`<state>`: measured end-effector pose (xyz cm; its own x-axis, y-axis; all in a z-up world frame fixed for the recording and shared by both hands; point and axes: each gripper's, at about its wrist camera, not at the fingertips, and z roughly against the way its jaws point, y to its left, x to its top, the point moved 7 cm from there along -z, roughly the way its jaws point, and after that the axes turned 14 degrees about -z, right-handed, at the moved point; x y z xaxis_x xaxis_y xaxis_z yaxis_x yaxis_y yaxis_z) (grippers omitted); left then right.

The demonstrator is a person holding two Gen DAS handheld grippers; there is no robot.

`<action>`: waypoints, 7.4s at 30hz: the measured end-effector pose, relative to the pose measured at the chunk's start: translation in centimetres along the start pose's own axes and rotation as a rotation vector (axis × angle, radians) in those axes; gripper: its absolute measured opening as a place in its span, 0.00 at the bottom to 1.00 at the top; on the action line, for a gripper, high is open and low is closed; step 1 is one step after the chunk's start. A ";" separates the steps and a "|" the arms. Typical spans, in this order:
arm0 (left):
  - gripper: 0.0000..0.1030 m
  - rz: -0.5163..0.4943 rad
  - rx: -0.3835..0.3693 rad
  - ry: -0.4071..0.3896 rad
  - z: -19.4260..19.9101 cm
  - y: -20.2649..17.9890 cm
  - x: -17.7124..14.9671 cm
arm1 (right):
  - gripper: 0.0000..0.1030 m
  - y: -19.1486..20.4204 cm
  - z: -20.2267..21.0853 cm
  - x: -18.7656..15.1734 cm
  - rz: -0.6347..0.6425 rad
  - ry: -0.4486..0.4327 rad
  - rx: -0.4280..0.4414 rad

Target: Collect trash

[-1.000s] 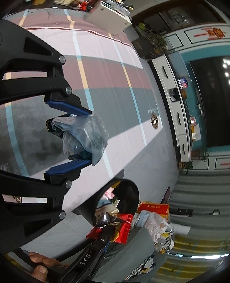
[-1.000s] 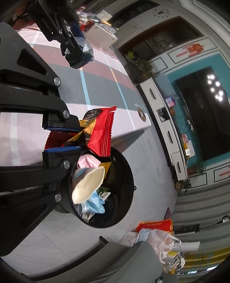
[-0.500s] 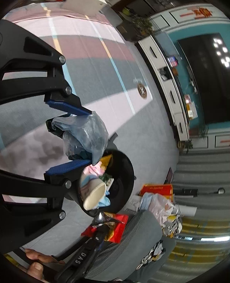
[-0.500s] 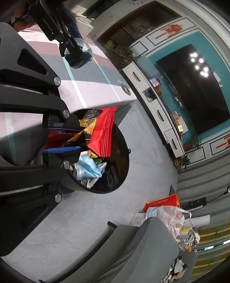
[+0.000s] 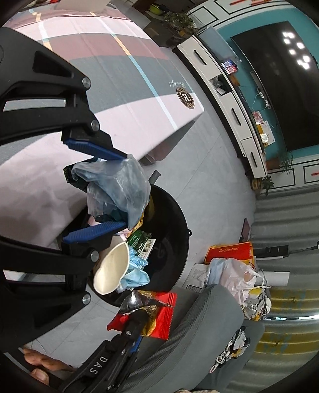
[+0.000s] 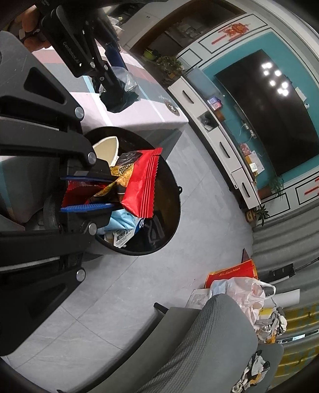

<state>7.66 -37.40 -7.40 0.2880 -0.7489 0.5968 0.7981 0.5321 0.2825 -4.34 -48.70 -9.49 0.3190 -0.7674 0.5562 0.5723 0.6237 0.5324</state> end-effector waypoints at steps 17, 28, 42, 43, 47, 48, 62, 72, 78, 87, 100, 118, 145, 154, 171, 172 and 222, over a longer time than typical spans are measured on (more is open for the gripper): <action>0.50 0.006 -0.052 0.022 -3.8 -0.7 1.7 | 0.16 -0.5 -2.9 0.8 0.012 0.032 -0.028; 0.50 0.003 -0.073 0.046 -5.1 -1.1 1.7 | 0.16 -0.7 -3.9 1.0 0.013 0.045 -0.046; 0.50 -0.014 -0.086 0.059 -5.9 -1.8 2.1 | 0.16 -0.9 -4.6 1.2 0.011 0.060 -0.062; 0.50 -0.015 -0.087 0.060 -6.0 -1.9 2.1 | 0.16 -0.9 -4.7 1.1 0.011 0.060 -0.062; 0.50 -0.027 -0.089 0.063 -6.1 -2.1 2.2 | 0.16 -0.9 -4.8 1.1 0.012 0.064 -0.063; 0.50 -0.029 -0.089 0.064 -6.2 -2.2 2.2 | 0.16 -0.9 -4.8 1.1 0.012 0.065 -0.064; 0.51 -0.043 -0.112 0.080 -7.0 -2.9 2.3 | 0.17 -1.0 -5.3 1.1 0.017 0.077 -0.081; 0.51 -0.064 -0.111 0.090 -7.4 -3.2 2.3 | 0.18 -1.3 -5.6 1.1 0.026 0.083 -0.088; 0.52 -0.075 -0.112 0.095 -7.5 -3.4 2.3 | 0.18 -1.2 -5.9 0.9 0.036 0.089 -0.097; 0.52 -0.092 -0.116 0.099 -7.7 -3.6 2.3 | 0.18 -1.3 -6.1 0.7 0.045 0.094 -0.102; 0.52 -0.115 -0.108 0.113 -8.1 -3.9 2.2 | 0.22 -1.3 -6.6 0.6 0.059 0.119 -0.117; 0.52 -0.135 -0.119 0.119 -8.4 -4.2 2.0 | 0.28 -0.9 -7.1 0.5 0.066 0.144 -0.125; 0.56 -0.134 -0.124 0.123 -8.8 -3.9 1.9 | 0.38 -1.5 -7.3 0.8 0.057 0.151 -0.144; 0.58 -0.130 -0.122 0.122 -8.9 -4.0 2.0 | 0.43 -1.8 -7.3 0.9 0.053 0.146 -0.154; 0.64 -0.100 -0.117 0.104 -8.2 -3.1 2.1 | 0.50 -1.0 -6.6 1.3 0.062 0.120 -0.161; 0.65 -0.098 -0.118 0.103 -8.2 -3.1 2.2 | 0.50 -0.9 -6.6 1.4 0.062 0.118 -0.160; 0.89 -0.061 -0.078 0.030 -5.5 -1.5 3.1 | 0.70 -0.9 -4.6 2.5 0.035 0.071 -0.201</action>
<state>10.27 -42.69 -10.05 0.2525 -0.7911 0.5572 0.8531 0.4537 0.2575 -0.56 -51.83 -11.53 0.3900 -0.7588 0.5217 0.6968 0.6136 0.3715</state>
